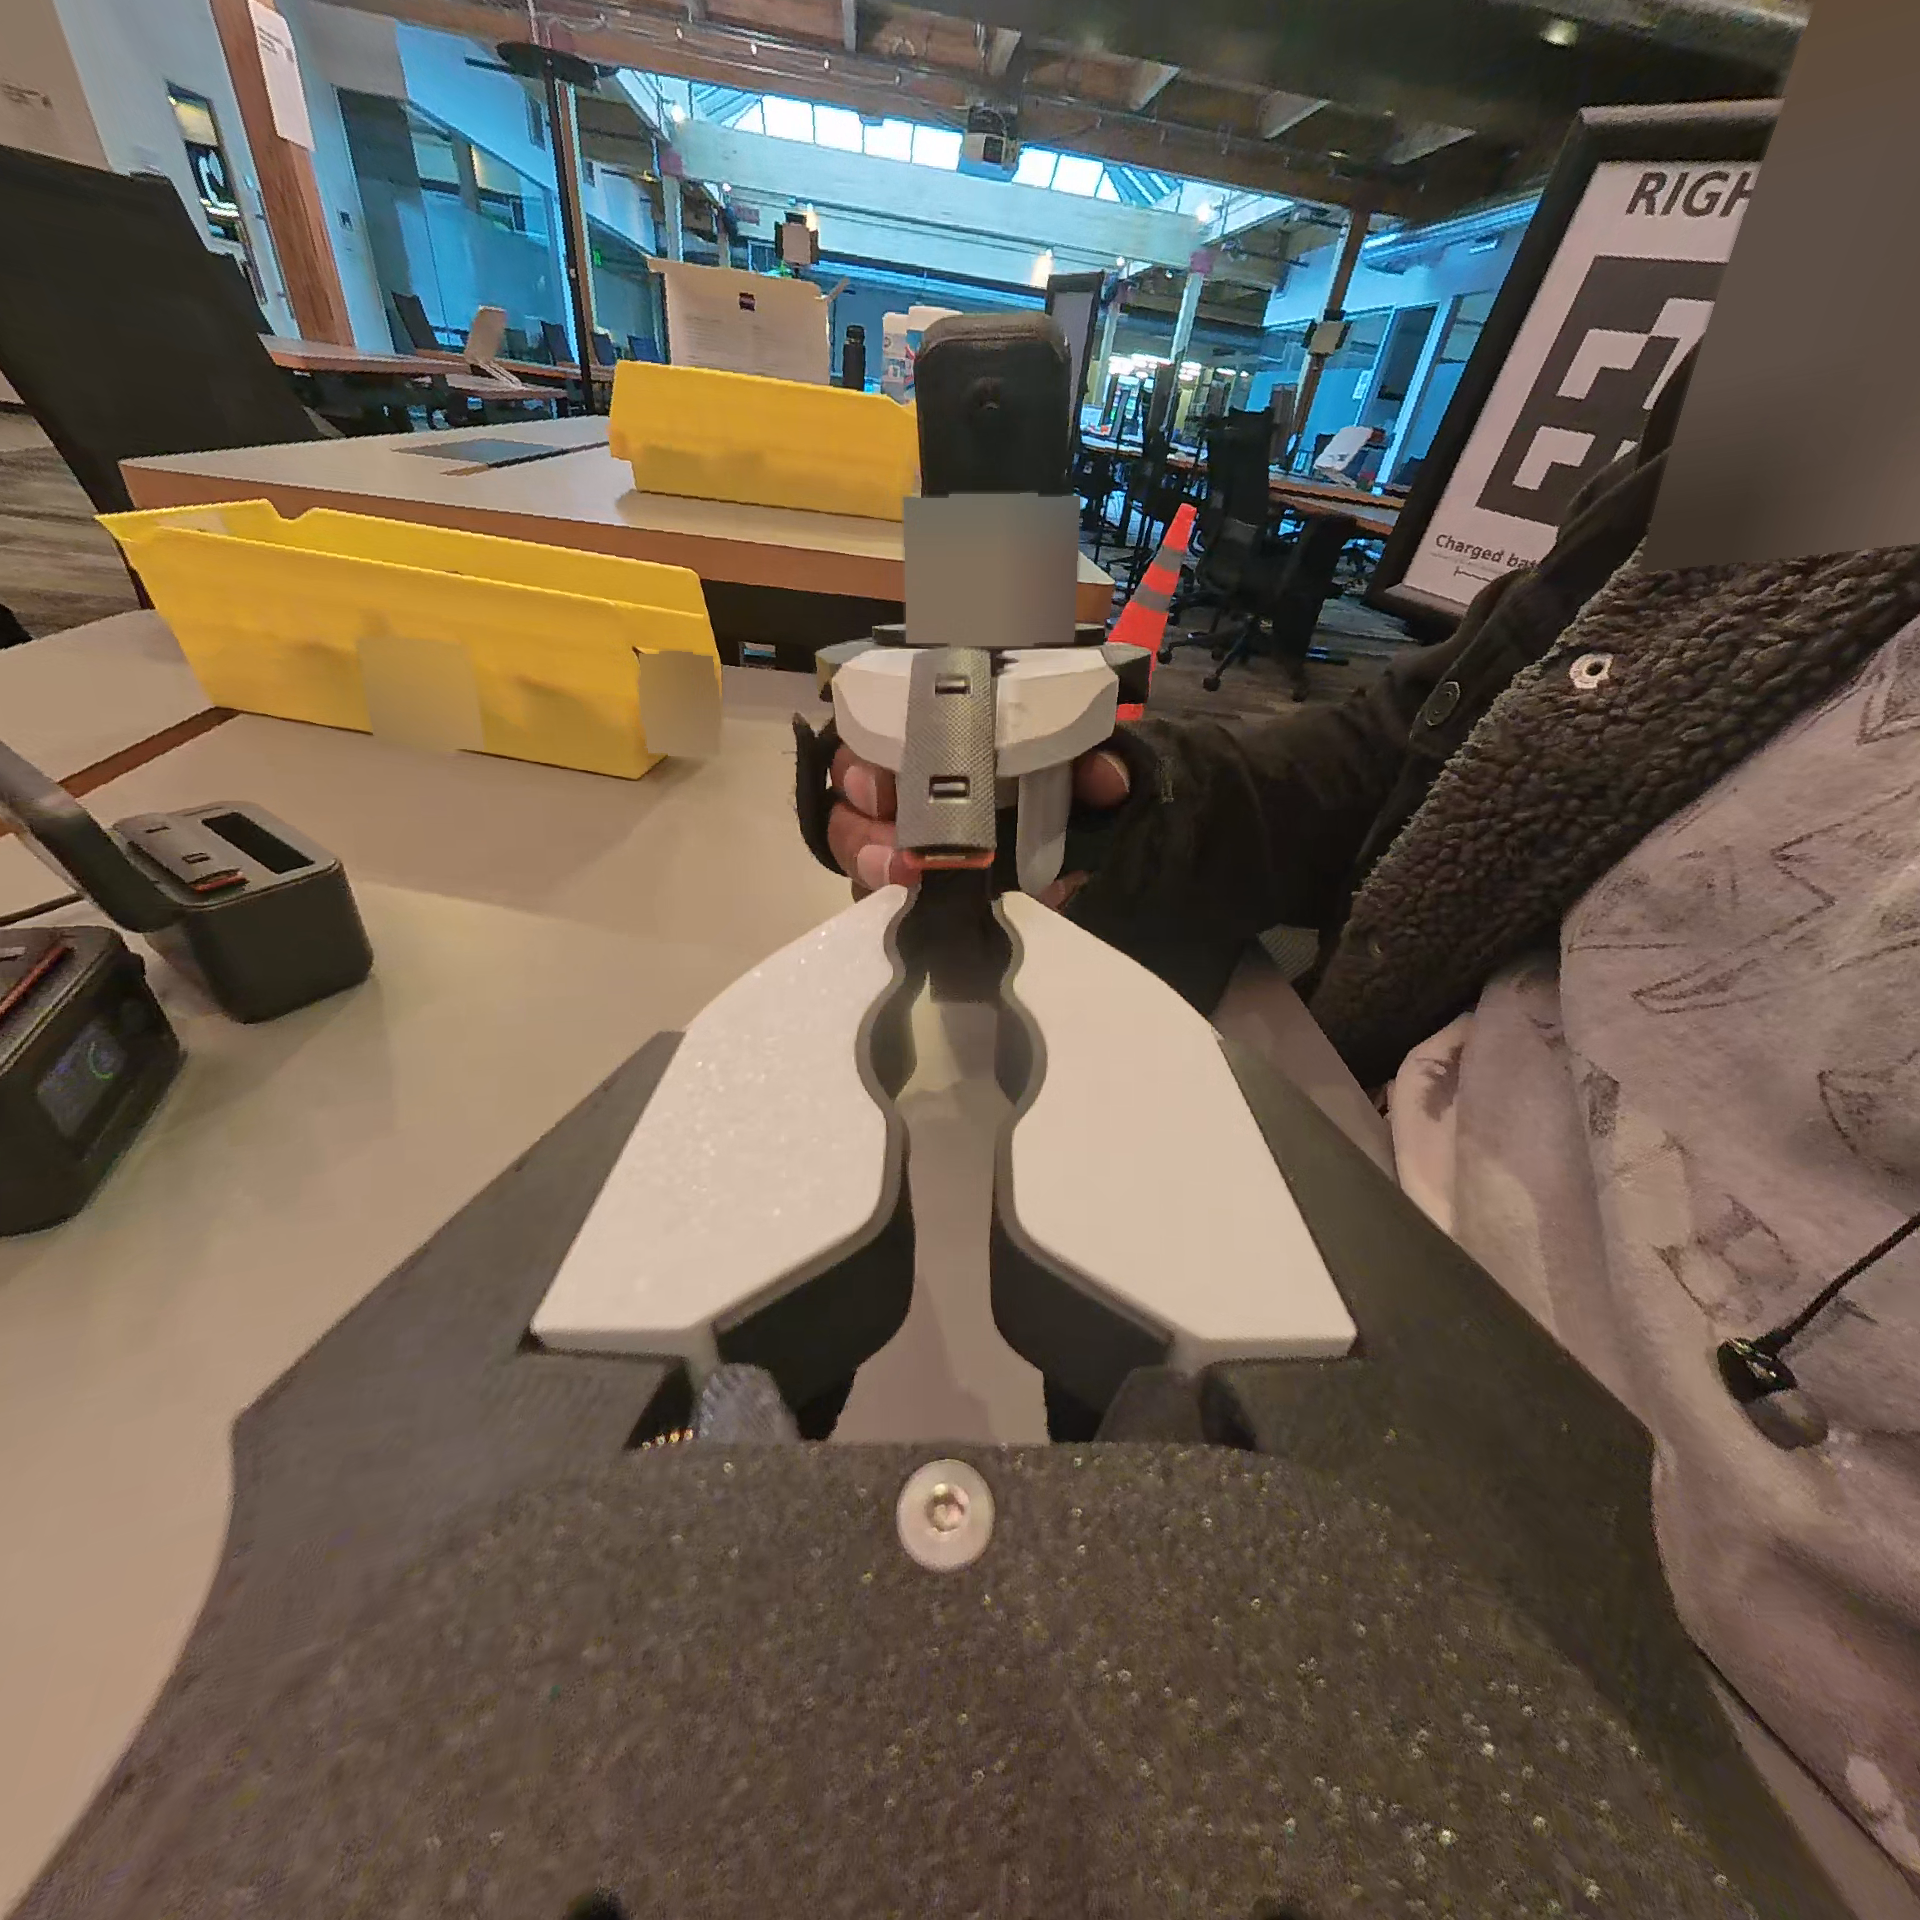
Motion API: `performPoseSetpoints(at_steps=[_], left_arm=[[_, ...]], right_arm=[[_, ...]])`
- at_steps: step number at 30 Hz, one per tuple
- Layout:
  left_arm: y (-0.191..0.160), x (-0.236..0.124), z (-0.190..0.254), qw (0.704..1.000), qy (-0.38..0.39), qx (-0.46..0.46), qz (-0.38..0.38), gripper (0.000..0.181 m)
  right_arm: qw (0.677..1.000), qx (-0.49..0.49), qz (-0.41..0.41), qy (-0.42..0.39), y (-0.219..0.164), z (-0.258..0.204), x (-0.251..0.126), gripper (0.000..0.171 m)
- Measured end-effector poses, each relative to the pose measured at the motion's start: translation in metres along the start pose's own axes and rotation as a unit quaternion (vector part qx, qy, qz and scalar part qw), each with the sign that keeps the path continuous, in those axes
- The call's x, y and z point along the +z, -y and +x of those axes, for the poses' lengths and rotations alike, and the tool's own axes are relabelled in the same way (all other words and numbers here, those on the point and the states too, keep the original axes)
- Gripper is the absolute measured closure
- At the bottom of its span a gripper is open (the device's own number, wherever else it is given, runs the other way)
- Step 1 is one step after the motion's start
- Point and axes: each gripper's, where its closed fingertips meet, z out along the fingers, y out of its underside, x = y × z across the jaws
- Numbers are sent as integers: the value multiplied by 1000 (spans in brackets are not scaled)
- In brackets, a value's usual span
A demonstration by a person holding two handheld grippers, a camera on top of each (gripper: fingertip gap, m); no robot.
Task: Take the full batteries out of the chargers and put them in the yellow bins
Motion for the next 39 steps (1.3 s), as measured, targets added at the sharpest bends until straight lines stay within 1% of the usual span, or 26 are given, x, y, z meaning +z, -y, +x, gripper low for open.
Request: performPoseSetpoints(at_steps=[4, 10, 18, 25, 30, 31, 33, 39], left_arm=[[-4, -6, -4, 1000, 5, -1, -22, 170], [-17, -8, -6, 998, 5, 6, -57, 170], [-32, -8, -11, 995, 19, 26, -98, 170], [-43, -7, -13, 990, 27, 50, -132, 170], [-55, -6, -13, 982, 39, 81, -168, 170], [-57, -6, -14, 980, 44, 88, -176, 170], [-61, -7, -16, 977, 50, 98, -185, 170], [-53, -7, -18, 979, 63, 107, -164, 171]], right_arm=[[998, -22, -48, -15, -13, 6, -1, 160], [992, -46, -109, -32, -29, 13, -3, 148], [974, -100, -198, -49, -45, 20, -5, 144], [945, -158, -285, -31, -60, 14, -2, 144], [915, -205, -346, -19, -66, 10, 4, 144], [910, -215, -353, -20, -66, 11, 5, 146], [900, -236, -366, -22, -66, 13, 6, 157], [891, -255, -376, -19, -60, 16, 8, 157]])
